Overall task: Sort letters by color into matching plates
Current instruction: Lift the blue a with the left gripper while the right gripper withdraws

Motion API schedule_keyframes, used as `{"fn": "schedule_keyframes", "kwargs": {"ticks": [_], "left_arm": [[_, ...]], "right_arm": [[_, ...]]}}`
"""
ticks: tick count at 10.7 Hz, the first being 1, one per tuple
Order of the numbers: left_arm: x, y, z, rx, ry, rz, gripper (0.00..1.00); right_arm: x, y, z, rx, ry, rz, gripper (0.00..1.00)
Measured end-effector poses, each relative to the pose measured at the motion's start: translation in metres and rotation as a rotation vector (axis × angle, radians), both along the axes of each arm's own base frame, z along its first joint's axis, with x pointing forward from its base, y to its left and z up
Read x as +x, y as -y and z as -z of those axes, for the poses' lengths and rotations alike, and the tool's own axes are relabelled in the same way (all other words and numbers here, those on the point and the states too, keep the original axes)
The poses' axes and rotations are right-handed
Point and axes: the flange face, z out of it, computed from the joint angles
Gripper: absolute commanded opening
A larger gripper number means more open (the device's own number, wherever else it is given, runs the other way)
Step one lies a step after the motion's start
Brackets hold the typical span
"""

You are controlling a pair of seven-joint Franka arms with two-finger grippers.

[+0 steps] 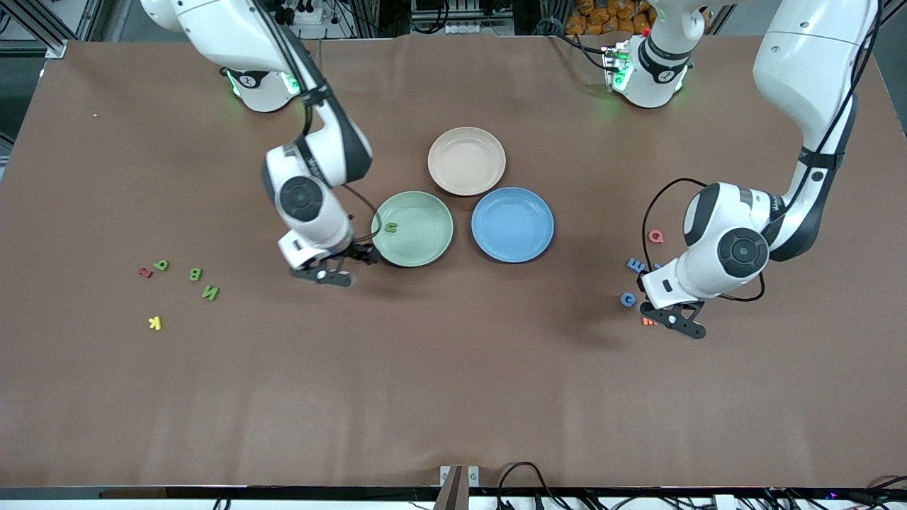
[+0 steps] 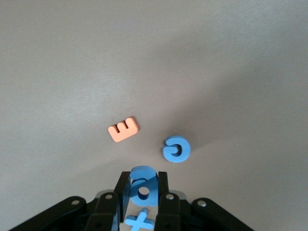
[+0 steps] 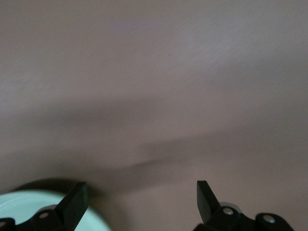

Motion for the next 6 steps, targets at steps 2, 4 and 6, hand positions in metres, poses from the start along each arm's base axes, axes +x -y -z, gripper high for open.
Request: {"fn": "schedule_keyframes", "kwargs": {"ticks": [2, 4, 6], "left_arm": [[-0.006, 0.016, -0.007, -0.005, 0.001, -0.027, 0.00], [-0.016, 0.033, -0.013, -0.010, 0.003, -0.052, 0.00], [-0.029, 0.053, -0.021, -0.014, 0.005, -0.087, 0.00]], "right_arm": [[0.023, 0.053, -0.014, -0.020, 0.007, -0.036, 1.00], [0.039, 0.107, -0.033, -0.031, -0.003, -0.088, 1.00], [0.050, 0.163, -0.040, -0.029, -0.011, -0.087, 1.00]]}}
